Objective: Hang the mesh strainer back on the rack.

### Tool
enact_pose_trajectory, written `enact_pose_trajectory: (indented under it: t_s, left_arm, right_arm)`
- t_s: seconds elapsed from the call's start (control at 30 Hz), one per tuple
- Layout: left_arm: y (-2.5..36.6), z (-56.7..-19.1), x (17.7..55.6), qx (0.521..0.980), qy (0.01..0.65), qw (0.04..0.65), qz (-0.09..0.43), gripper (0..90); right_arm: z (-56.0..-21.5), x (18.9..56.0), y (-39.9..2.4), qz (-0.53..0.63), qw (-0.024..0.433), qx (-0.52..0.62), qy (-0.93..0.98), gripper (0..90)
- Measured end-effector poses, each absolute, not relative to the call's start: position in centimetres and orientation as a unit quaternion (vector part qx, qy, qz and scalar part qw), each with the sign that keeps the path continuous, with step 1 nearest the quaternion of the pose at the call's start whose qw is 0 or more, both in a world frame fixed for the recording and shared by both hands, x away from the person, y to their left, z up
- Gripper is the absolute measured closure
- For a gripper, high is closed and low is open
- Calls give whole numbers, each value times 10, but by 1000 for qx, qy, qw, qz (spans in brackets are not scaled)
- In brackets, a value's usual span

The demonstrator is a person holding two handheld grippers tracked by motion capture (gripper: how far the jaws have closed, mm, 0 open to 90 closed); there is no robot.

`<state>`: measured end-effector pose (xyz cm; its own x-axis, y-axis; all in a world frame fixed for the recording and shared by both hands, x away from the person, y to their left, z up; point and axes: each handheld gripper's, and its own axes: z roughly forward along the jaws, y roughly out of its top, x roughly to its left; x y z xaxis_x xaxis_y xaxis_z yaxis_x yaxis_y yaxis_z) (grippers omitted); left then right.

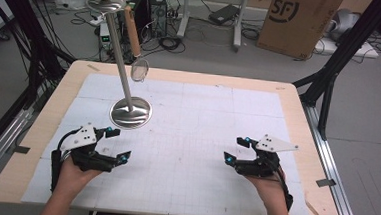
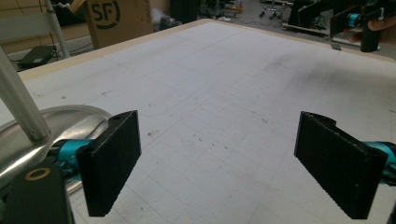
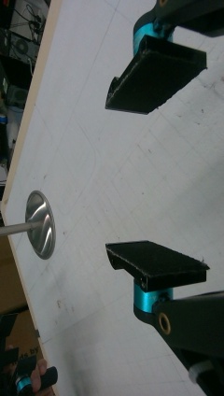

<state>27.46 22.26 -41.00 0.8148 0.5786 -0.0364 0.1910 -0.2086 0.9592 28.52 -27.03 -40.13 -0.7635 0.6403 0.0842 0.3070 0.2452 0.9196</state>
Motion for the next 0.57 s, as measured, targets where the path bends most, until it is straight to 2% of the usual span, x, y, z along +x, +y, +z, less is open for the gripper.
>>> enact_pose_trajectory:
  t_s: [0.57]
  left_arm:
    - [225, -410, 275, 756, 260, 576, 174, 151]
  right_arm:
    - [-404, 287, -270, 527, 151, 307, 778, 251]
